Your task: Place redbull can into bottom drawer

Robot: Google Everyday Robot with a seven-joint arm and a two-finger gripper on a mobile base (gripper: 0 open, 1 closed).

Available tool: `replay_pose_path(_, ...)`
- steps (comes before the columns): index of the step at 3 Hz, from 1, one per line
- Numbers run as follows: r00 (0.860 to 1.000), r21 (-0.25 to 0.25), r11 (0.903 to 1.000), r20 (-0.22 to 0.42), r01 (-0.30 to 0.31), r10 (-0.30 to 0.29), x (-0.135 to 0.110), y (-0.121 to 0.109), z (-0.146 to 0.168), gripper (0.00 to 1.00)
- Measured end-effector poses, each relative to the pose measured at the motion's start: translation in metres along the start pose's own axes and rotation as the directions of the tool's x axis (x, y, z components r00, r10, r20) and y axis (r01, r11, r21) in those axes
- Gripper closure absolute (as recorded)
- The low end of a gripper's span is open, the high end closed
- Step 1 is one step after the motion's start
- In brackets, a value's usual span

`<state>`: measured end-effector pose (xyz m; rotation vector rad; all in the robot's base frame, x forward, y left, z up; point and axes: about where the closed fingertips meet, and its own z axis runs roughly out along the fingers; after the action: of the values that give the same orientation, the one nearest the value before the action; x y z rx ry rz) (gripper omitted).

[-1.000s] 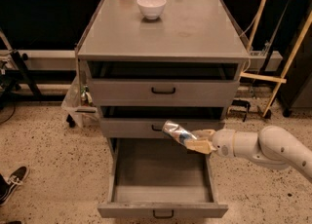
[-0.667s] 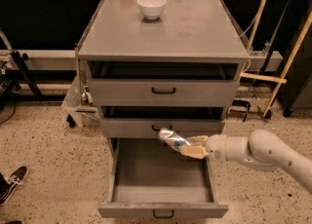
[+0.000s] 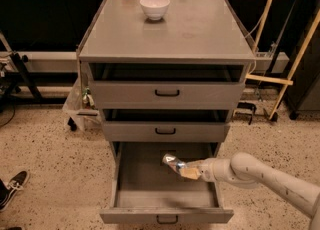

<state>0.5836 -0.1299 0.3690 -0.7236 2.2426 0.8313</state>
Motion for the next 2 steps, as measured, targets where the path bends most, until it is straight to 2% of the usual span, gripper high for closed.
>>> replay_pose_path(1,1.0,-0.002,1.0,0.001,0.0,0.0,-0.001,0.001,0.0,1.0)
replay_pose_path(2,1.0,-0.012,0.9995,0.006,-0.029,0.029,0.011,-0.022,0.023,1.0)
